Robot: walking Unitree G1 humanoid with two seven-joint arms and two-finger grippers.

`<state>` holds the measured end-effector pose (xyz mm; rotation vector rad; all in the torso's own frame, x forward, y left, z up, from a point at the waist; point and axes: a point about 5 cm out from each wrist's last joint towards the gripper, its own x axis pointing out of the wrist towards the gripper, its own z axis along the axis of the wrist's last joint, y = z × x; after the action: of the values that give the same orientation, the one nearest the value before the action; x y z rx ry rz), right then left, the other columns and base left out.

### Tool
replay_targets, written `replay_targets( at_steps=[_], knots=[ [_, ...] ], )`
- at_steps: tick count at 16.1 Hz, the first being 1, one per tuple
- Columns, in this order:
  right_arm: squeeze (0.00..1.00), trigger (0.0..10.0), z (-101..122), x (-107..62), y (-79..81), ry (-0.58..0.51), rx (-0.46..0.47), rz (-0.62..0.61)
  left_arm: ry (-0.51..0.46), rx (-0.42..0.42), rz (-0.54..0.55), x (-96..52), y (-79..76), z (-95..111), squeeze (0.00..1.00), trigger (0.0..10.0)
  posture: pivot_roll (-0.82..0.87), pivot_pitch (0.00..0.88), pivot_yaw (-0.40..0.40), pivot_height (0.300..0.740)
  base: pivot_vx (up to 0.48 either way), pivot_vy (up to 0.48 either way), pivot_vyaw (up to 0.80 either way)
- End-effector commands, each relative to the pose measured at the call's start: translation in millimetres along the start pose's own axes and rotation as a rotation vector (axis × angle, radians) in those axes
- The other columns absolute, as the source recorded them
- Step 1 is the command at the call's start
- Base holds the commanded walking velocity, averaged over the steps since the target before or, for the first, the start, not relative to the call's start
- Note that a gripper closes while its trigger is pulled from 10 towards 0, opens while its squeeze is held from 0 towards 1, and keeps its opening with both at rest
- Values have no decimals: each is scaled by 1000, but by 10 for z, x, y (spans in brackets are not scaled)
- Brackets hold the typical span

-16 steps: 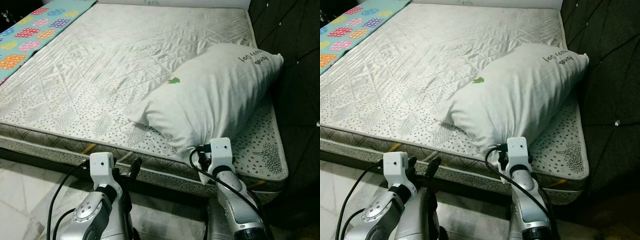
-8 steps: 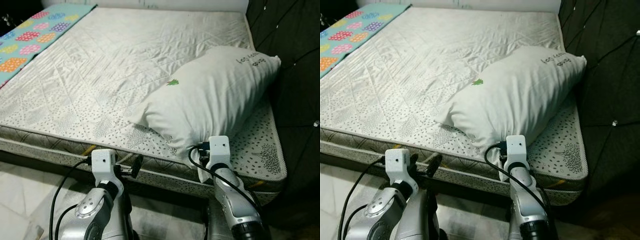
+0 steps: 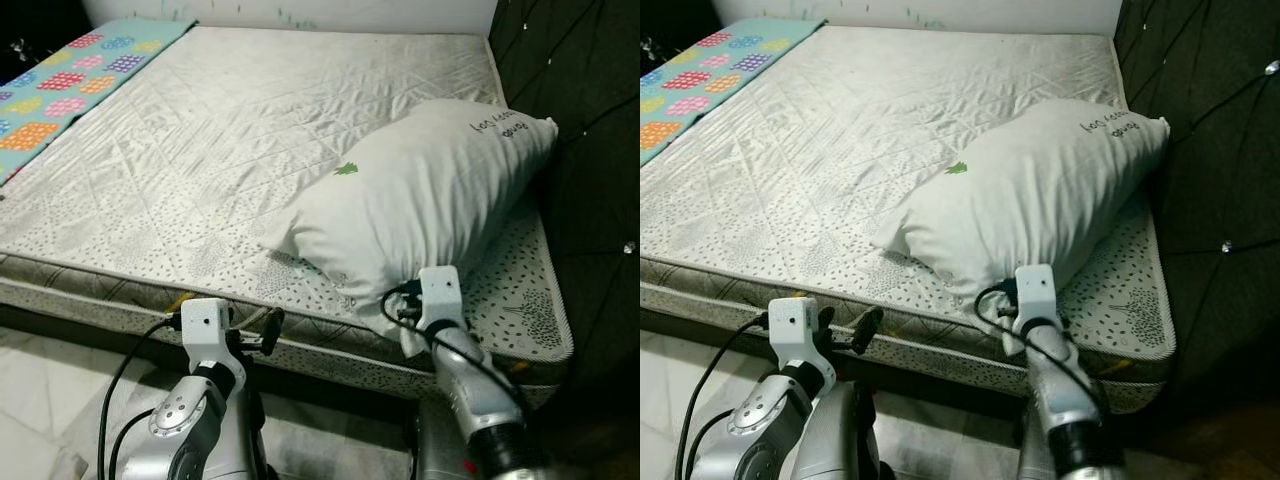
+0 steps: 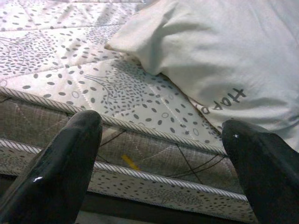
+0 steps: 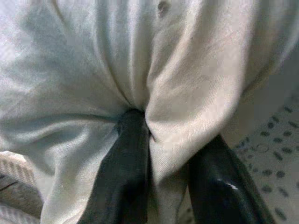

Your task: Clean up the room

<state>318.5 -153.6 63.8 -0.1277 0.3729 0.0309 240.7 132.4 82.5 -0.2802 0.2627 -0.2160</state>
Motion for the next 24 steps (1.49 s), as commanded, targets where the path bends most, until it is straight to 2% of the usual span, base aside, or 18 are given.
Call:
replay_targets(
  at_steps=[1, 4, 7, 10, 11, 12, 13, 16, 18, 20, 23, 24],
  knots=[
    [0, 0, 26, 42, -127, -5, 11, -32, 6, 20, 13, 2, 36, -5, 0, 10000, -24, 51, 64, 551, 0, 0, 0],
    [0, 0, 224, 140, -326, -76, -14, -82, 4, 28, 19, 9, 47, -6, 0, 10000, -28, 43, 66, 551, 0, 0, 0],
    [0, 0, 663, 262, -668, -171, -62, -174, -9, 34, 18, 61, 30, 19, 0, 10000, -31, 31, 65, 551, 0, 0, 0],
    [0, 0, 966, 255, -975, -234, -84, -274, -18, 38, 25, 76, 51, 37, 0, 10000, -29, 23, 62, 551, 0, 0, 0],
    [0, 0, 1007, 241, -1051, -243, -87, -300, -20, 39, 27, 74, 56, 39, 0, 10000, -28, 22, 61, 551, 0, 0, 0],
    [0, 0, 1067, 208, -1194, -256, -96, -349, -21, 41, 30, 75, 64, 40, 0, 10000, -28, 18, 60, 551, 0, 0, 0],
    [0, 0, 1078, 194, -1244, -258, -99, -367, -22, 41, 30, 77, 67, 40, 0, 10000, -29, 18, 62, 551, 0, 0, 0],
    [0, 0, 1035, -16, -1777, -254, -106, -543, -25, 47, 32, 94, 83, 49, 0, 10000, -43, 13, 76, 551, 0, 0, 0],
    [0, 0, 977, -134, -2007, -239, -93, -614, -22, 51, 21, 111, 64, 44, 0, 10000, -52, 12, 85, 551, 0, 0, 0],
    [0, 0, 946, -230, -2167, -237, -97, -673, -21, 52, 14, 129, 54, 43, 0, 10000, -61, 9, 94, 551, 0, 0, 0],
    [0, 0, 822, -292, -2226, -224, -125, -687, -21, 56, 7, 144, 52, 50, 0, 10000, -61, 4, 94, 551, 0, 0, 0],
    [0, 0, 718, -322, -2236, -215, -133, -697, -24, 59, 8, 143, 62, 57, 0, 10000, -60, 2, 93, 551, 0, 0, 0]
  ],
)
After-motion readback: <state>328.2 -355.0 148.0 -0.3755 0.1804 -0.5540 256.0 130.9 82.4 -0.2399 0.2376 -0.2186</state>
